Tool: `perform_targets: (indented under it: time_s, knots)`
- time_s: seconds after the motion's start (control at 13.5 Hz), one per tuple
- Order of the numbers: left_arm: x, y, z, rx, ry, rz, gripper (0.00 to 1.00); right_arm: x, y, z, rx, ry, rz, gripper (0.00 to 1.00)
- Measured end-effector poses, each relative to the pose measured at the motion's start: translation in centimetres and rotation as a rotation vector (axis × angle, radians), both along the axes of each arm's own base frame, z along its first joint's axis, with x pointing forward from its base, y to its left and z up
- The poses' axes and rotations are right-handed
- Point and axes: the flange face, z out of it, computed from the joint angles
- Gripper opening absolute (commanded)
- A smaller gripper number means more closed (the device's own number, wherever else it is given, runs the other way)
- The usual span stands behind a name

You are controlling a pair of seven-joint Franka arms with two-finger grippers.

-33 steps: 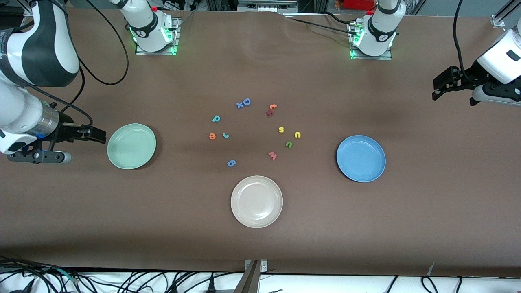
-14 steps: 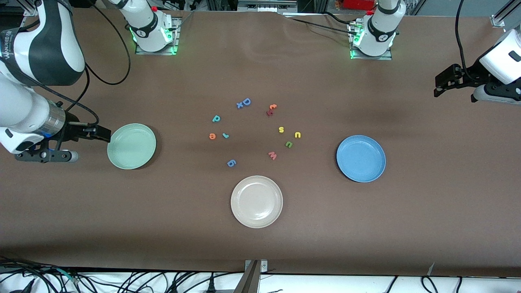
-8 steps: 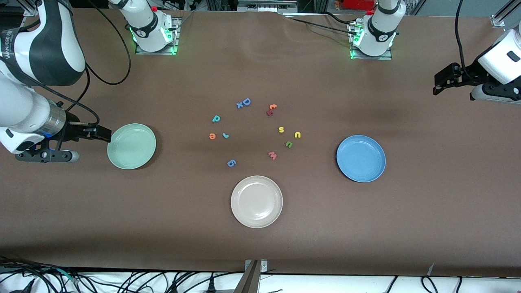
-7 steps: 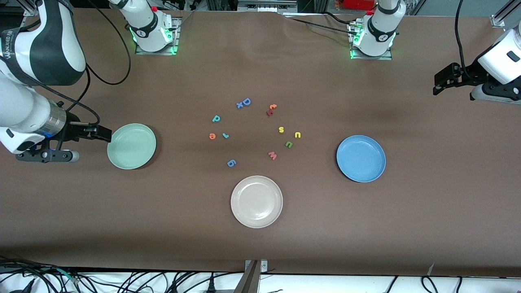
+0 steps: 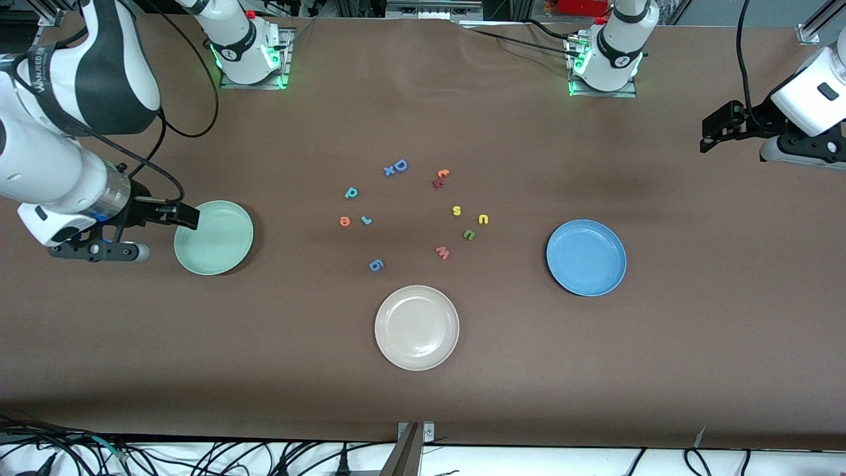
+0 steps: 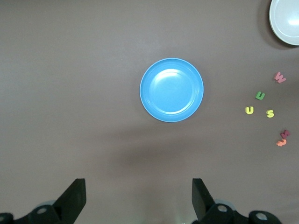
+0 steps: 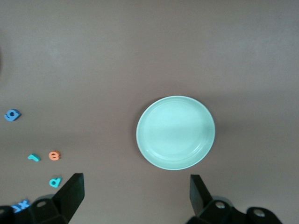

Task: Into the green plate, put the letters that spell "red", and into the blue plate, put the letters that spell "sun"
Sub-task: 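Move the right gripper over the teal letter d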

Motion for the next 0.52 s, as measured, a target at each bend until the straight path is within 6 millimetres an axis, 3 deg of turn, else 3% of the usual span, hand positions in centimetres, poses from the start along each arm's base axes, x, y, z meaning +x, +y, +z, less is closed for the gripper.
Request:
perform_targets:
  time_s: [0.52]
  knots:
    - [0.1, -1.2, -0.9, 0.001, 0.021, -0.021, 1.0, -2.9, 7.9, -2.8, -0.005, 0.066, -0.127, 0.99]
